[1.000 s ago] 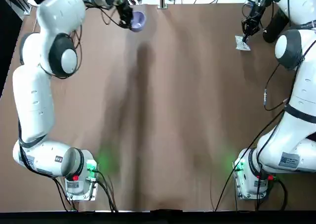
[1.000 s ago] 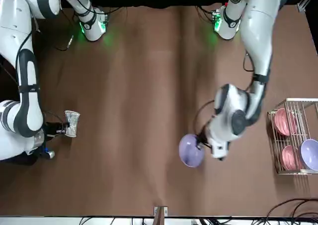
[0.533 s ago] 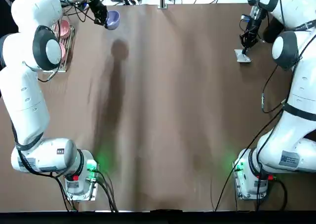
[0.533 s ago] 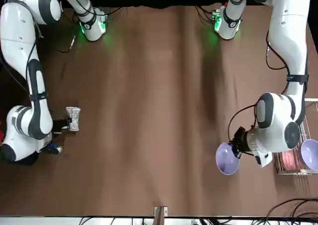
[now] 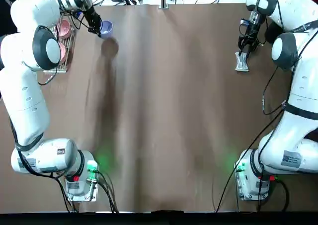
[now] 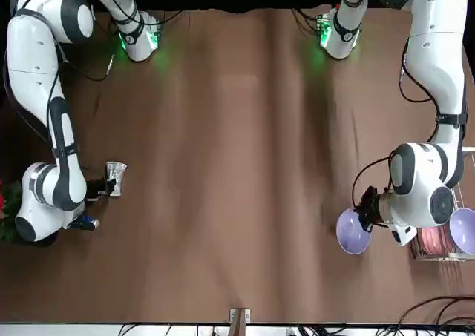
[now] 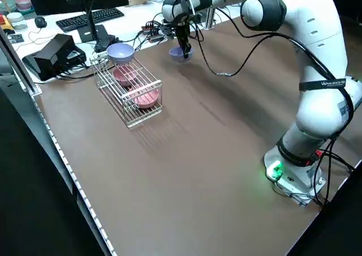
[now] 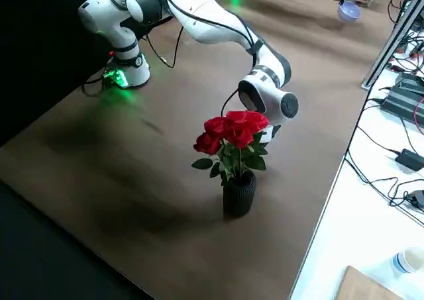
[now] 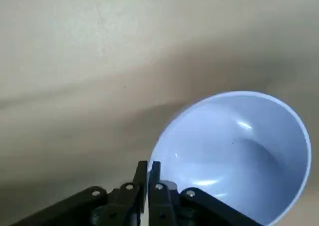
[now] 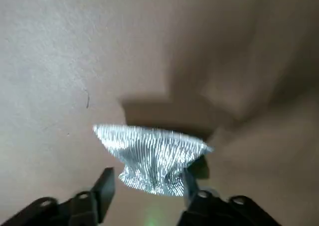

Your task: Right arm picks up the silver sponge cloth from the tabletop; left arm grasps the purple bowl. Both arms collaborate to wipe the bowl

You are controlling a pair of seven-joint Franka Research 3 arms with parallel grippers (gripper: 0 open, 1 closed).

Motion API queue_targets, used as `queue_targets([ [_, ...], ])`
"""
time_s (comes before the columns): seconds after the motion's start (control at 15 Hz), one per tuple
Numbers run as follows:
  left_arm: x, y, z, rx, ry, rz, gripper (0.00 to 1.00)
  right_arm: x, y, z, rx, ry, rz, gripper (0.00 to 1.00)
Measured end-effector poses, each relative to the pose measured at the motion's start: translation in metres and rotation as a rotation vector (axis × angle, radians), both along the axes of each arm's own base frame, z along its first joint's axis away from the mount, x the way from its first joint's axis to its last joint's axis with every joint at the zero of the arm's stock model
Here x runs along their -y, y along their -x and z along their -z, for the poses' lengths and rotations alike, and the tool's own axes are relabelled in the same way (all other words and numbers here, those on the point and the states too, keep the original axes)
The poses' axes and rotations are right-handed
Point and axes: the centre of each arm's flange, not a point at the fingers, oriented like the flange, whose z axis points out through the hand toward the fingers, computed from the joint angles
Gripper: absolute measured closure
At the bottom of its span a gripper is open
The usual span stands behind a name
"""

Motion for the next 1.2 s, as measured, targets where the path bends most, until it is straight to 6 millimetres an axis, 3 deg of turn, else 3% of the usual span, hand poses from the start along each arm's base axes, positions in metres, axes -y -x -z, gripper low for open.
queue_targets([
  [0.13, -0.001, 0.003, 0.011, -0.004, -0.008, 0.001, 0.96, 0.000, -0.005, -0.011, 0.023, 0.002, -0.003, 0.21],
  [0.27, 0.001, 0.006, 0.022, -0.013, -0.015, 0.005, 0.96, -0.006, -0.014, -0.034, 0.066, 0.003, -0.012, 0.03],
  [0.4, 0.001, 0.007, 0.031, -0.023, -0.022, 0.006, 0.96, -0.012, -0.026, -0.073, 0.122, 0.004, -0.025, 0.00],
  [0.53, 0.000, 0.007, 0.031, -0.021, -0.025, 0.008, 0.95, -0.015, -0.031, -0.126, 0.149, 0.001, -0.037, 0.00],
  [0.8, -0.002, 0.009, 0.038, -0.020, -0.045, 0.016, 0.74, -0.013, -0.030, -0.255, 0.308, 0.024, -0.042, 0.00],
  [0.87, -0.003, 0.009, 0.038, -0.019, -0.045, 0.016, 0.59, -0.011, -0.012, -0.326, 0.384, 0.054, -0.048, 0.00],
  [1.07, -0.001, 0.008, 0.037, -0.014, -0.046, 0.018, 0.33, -0.014, 0.027, -0.411, 0.434, 0.102, -0.066, 0.00],
  [1.2, 0.003, 0.008, 0.032, -0.007, -0.046, 0.025, 0.15, -0.018, 0.051, -0.446, 0.439, 0.105, -0.072, 0.00],
])
